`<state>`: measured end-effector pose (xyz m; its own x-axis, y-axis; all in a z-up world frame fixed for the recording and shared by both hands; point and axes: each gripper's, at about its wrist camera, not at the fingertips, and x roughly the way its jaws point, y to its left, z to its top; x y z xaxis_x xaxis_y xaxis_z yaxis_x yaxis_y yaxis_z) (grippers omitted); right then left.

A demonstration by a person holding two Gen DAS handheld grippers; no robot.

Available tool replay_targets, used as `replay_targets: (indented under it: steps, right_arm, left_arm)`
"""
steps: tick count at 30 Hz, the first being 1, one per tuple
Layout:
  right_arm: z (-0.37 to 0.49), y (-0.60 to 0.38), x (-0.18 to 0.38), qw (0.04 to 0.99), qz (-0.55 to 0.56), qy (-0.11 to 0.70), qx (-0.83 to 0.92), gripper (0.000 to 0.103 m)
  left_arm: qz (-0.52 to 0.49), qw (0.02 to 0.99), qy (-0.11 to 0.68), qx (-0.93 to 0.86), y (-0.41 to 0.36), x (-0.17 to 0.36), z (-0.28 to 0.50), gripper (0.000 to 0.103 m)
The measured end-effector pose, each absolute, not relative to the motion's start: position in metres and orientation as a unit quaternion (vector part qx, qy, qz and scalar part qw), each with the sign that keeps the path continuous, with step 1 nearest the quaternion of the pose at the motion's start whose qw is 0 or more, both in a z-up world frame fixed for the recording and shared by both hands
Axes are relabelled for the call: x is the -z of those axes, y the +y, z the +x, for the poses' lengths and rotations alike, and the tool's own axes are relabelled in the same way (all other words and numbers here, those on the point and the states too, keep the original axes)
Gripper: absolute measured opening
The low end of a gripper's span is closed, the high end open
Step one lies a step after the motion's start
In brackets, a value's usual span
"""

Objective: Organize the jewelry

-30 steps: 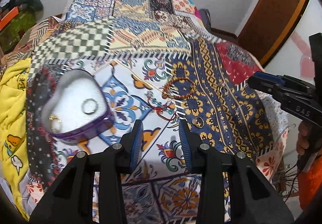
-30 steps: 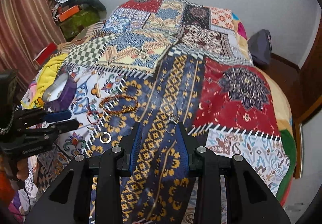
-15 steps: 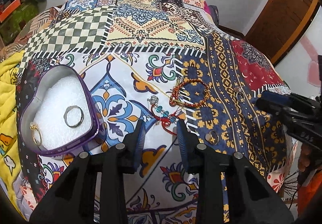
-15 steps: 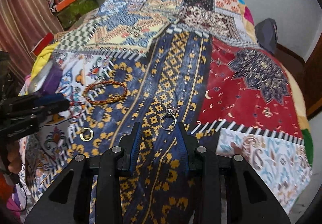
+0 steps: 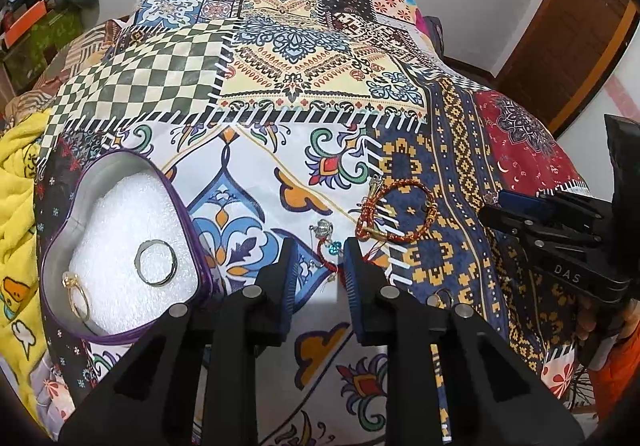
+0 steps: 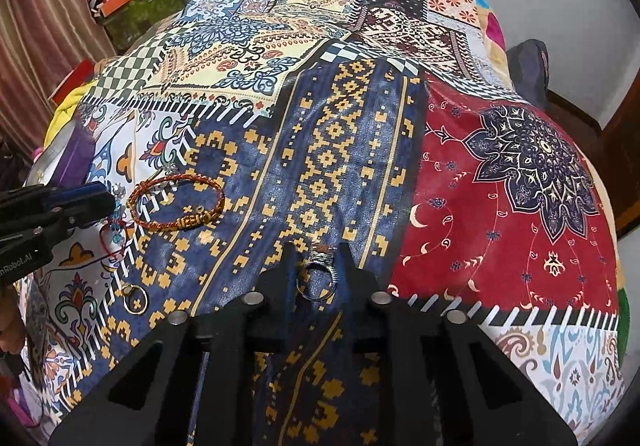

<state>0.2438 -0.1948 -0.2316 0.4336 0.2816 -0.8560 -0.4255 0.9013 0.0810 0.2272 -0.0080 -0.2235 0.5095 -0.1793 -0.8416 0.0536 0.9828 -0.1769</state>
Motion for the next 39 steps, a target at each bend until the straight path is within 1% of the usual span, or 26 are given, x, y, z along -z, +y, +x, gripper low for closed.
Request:
replay_targets:
  steps: [2,4,5,7,12,17,22,29,39]
  right_arm:
    - [0.243,-0.198,0.231,0.846,-0.068,0.486,-0.21,0.016]
    - [0.243,-0.198,0.231,0.847,-0.067,0.483,-0.211,0.015]
    - [0.243,-0.198,0.23,0.849,-0.067,0.48,-0.21,0.011]
    - [0.242,-0.199,0.229,0.85,-0.064,0.478,-0.212,0.011]
    - [0.239,-0.199,0.226,0.853,-0.062,0.472,-0.215,0.011]
    - [0.234,-0.201,0.219,0.856,-0.056,0.464,-0.218,0.011]
    - [0.227,-0.202,0.204,0.863,-0.05,0.451,-0.223,0.011]
    - [0.212,-0.198,0.174,0.874,-0.041,0.422,-0.236,0.011]
    - [0.182,-0.173,0.138,0.883,-0.045,0.386,-0.264,0.011]
  left_arm:
    - [-0.061,0.867,0.491,0.067,-0.01,0.224,0.229,0.021]
    - [-0.059,0.866,0.491,0.068,-0.011,0.225,0.232,0.015]
    - [-0.058,0.867,0.491,0.066,-0.012,0.225,0.233,0.015]
    - [-0.06,0.866,0.492,0.065,-0.013,0.226,0.236,0.011]
    - [-0.06,0.865,0.494,0.063,-0.015,0.229,0.242,0.008]
    - [-0.065,0.866,0.492,0.062,-0.015,0.227,0.242,0.008]
    - [-0.073,0.876,0.472,0.064,-0.01,0.209,0.231,0.008]
    - [-0.07,0.892,0.442,0.067,-0.003,0.178,0.199,0.008]
    - [-0.081,0.905,0.412,0.07,0.015,0.147,0.158,0.008]
